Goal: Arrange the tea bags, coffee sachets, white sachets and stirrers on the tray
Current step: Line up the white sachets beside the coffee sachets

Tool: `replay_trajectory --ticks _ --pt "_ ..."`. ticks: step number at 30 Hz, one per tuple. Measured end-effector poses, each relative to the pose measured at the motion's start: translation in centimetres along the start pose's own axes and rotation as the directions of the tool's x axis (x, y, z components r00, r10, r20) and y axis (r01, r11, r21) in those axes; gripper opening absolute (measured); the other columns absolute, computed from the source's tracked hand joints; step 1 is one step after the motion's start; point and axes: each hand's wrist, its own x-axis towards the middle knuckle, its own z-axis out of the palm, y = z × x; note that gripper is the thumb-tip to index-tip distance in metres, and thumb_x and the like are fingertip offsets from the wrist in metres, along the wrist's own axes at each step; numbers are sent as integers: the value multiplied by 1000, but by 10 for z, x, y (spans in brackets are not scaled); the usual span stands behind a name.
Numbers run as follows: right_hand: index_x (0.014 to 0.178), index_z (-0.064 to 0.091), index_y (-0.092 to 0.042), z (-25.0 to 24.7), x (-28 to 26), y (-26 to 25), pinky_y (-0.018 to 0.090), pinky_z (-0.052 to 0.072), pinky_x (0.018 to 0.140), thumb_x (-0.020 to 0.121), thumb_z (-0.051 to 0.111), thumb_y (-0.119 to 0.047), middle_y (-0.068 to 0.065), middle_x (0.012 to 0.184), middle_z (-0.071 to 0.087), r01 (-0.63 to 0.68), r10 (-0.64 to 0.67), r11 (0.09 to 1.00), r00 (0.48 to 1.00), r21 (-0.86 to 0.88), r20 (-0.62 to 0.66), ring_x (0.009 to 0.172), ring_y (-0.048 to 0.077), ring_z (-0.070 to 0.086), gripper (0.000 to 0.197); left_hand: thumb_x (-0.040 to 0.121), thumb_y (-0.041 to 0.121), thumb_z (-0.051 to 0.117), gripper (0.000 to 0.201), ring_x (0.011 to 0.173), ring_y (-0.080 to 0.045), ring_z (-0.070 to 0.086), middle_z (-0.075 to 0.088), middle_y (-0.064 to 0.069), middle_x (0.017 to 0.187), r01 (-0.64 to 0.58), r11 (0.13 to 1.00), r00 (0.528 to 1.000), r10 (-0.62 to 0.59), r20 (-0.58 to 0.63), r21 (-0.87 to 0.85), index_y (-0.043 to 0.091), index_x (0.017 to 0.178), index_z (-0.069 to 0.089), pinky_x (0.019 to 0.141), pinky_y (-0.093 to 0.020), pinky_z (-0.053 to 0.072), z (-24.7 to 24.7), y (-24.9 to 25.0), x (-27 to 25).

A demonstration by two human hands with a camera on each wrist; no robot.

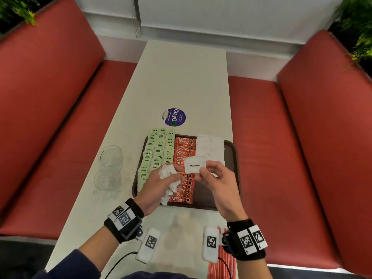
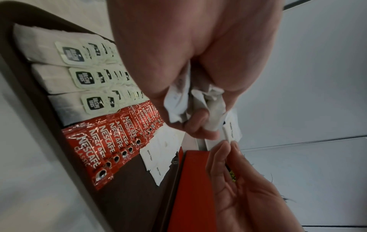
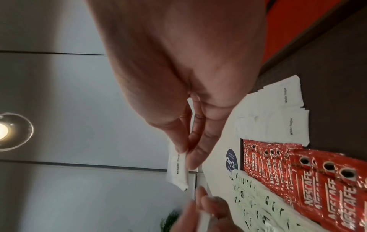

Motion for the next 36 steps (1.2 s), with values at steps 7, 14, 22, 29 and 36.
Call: replay_trajectory --ticks 7,14,22,29,36 --pt "117 72 -1 8 -1 -1 43 66 94 101 78 -10 20 110 76 12 -11 1000 1000 4 -21 95 37 80 19 103 28 74 29 71 -24 63 71 -17 95 -68 996 998 67 9 57 8 124 68 59 -30 51 7 1 -2" --pt "108 76 -13 -1 -2 -1 45 67 87 99 82 -22 6 98 80 32 -50 971 996 -237 -69 87 27 80 14 105 23 71 17 76 -27 65 73 -18 94 -88 979 996 93 -15 185 9 115 70 64 -31 55 6 -2 1" --pt "103 75 -16 -22 7 10 44 65 88 100 81 -20 8 87 81 -44 17 945 996 -325 -86 80 23 78 8 106 26 71 19 74 -28 63 73 -16 92 -65 969 998 64 11 238 8 108 68 66 -36 52 6 -11 0" --pt "101 75 -28 -70 41 42 40 66 86 100 81 -24 -4 82 81 -140 -24 878 942 -457 -336 85 25 79 7 104 22 72 17 76 -29 65 73 -17 95 -11 990 997 21 -71 142 5 109 68 67 -34 54 -11 -11 -8" --pt "98 72 -32 -63 64 78 44 58 96 96 84 -29 -7 88 79 -229 64 737 960 -636 -272 98 20 74 11 103 20 72 18 72 -26 63 72 -18 94 12 996 993 -1 -119 93 3 108 67 57 -26 51 -17 -12 -15"
